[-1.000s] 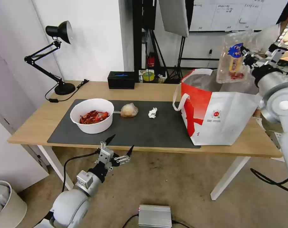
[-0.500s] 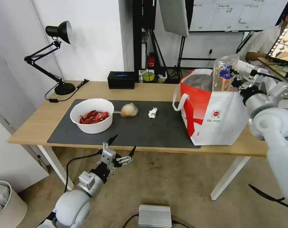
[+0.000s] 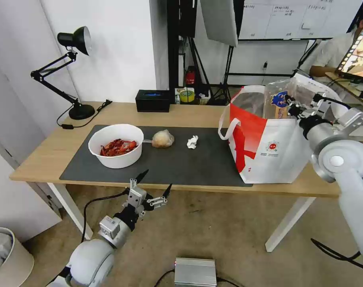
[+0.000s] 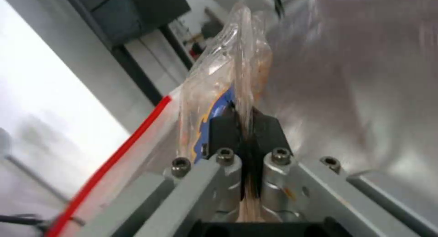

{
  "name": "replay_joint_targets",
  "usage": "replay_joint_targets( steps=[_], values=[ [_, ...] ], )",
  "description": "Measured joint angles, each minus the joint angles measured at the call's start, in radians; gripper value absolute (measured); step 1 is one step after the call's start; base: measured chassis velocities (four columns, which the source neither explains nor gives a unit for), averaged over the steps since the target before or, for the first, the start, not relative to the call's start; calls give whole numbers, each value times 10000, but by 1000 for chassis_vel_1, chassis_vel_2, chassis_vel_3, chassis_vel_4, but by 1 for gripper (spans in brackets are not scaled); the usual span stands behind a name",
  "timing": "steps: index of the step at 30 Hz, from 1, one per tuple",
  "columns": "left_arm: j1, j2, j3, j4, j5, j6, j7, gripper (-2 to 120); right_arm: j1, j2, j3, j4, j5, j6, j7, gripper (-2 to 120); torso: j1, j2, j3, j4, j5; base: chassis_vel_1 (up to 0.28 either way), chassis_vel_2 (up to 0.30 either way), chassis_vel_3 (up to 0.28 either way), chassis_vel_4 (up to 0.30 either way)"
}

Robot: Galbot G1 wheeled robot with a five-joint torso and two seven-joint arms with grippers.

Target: Pick up the trash from the table and place it into the takeout bag.

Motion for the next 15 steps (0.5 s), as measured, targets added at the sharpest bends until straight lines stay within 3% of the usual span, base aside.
replay_joint_targets(
  steps=[3, 12, 15],
  values=[
    [3, 14, -5, 0, -6, 6, -2, 100, 110, -10, 103, 102, 982, -133, 504, 17, 0, 1, 0, 0, -1, 0, 0, 0, 0],
    [-3, -1, 33, -1, -7, 29, -4, 100, 156, -42, 126, 102, 1087, -299, 600, 46, 0, 0, 0, 0, 0, 0, 0, 0, 0],
    [-32, 3, 36, 12, -6, 30, -4, 100, 149, 6, 103, 98, 1031, -350, 567, 62, 0, 0, 0, 0, 0, 0, 0, 0, 0]
  ],
)
